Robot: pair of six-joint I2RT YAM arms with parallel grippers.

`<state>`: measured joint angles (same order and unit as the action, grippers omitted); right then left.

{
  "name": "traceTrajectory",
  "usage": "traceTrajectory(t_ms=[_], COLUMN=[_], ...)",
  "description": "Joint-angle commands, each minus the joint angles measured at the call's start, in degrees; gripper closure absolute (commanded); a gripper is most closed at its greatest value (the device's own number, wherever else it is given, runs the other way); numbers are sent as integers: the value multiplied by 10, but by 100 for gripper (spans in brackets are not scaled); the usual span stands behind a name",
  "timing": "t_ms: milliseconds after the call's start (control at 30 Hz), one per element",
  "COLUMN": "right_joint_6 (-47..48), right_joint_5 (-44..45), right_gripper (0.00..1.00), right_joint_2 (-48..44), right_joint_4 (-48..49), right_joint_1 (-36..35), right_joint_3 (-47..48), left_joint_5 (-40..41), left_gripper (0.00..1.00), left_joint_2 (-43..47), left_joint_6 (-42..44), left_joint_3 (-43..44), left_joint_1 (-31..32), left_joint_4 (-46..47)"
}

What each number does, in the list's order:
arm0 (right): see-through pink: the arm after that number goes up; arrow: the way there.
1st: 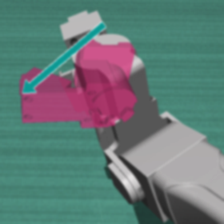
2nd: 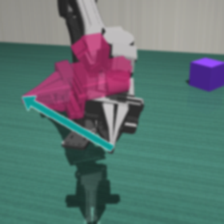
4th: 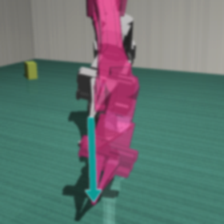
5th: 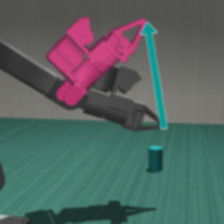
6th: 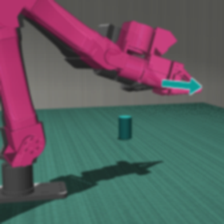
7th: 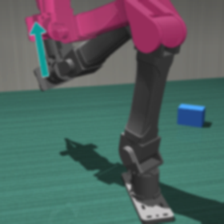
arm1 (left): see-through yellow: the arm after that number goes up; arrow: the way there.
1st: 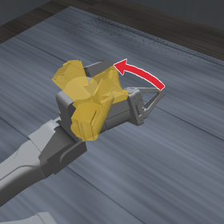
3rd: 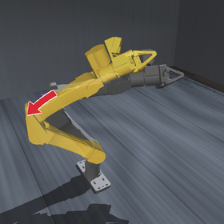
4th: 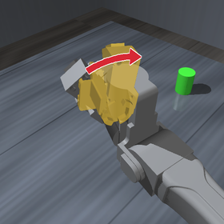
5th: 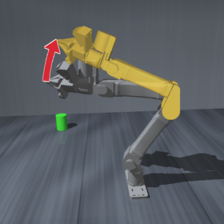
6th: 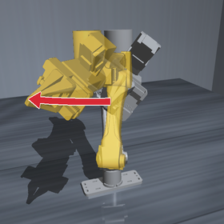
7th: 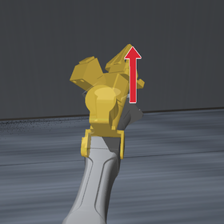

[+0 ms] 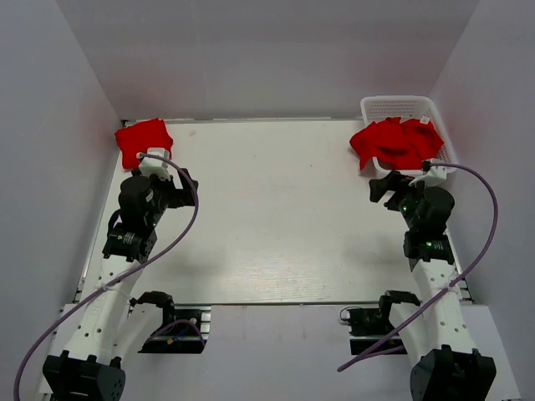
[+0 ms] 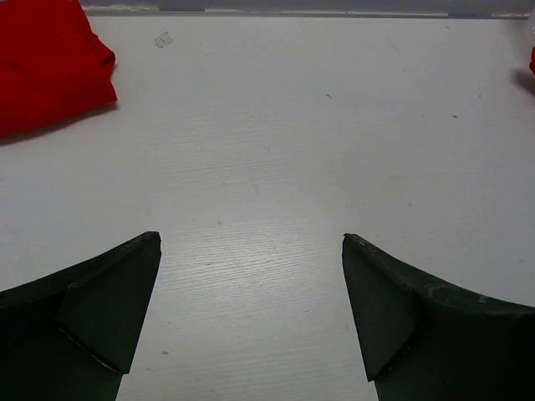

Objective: Fold and stack the t-shirts
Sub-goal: Grab crumpled tshirt from bin with the right arm

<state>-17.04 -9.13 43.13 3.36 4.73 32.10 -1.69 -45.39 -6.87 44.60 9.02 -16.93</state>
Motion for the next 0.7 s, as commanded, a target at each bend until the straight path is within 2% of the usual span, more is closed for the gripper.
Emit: traceTrajectory(t_ms=[0, 233, 333, 400, 500, 533, 567, 667], right_joint_6=[12, -6, -12, -14, 9, 7, 4, 6], right_joint_5=[9, 30, 67, 87, 169, 177, 183, 233], right_gripper=[10, 10, 10, 10, 10, 10, 10, 10], right_joint_2=[10, 64, 99, 139, 232, 288, 307, 384], right_joint_4=[12, -7, 6, -2, -76, -110, -124, -170], right_joint_1=[-3, -4, -5, -6, -5, -3, -2, -2], right_joint_3=[27, 68, 89, 138, 261, 312, 366, 473], left_joint_5=[13, 1, -8, -8, -33, -49, -58, -70], left_gripper=[1, 1, 1, 1, 1, 1, 1, 1], left_joint_2=[9, 5, -9, -15, -35, -46, -58, -117], left_joint_6=[9, 29, 39, 44, 51, 45, 40, 23], left_joint_3=[0, -13, -13, -13, -30, -30, -30, 25], left_joint_1=[2, 2, 2, 2, -6, -12, -12, 0], left_joint_4=[0, 10, 10, 15, 43, 51, 59, 65])
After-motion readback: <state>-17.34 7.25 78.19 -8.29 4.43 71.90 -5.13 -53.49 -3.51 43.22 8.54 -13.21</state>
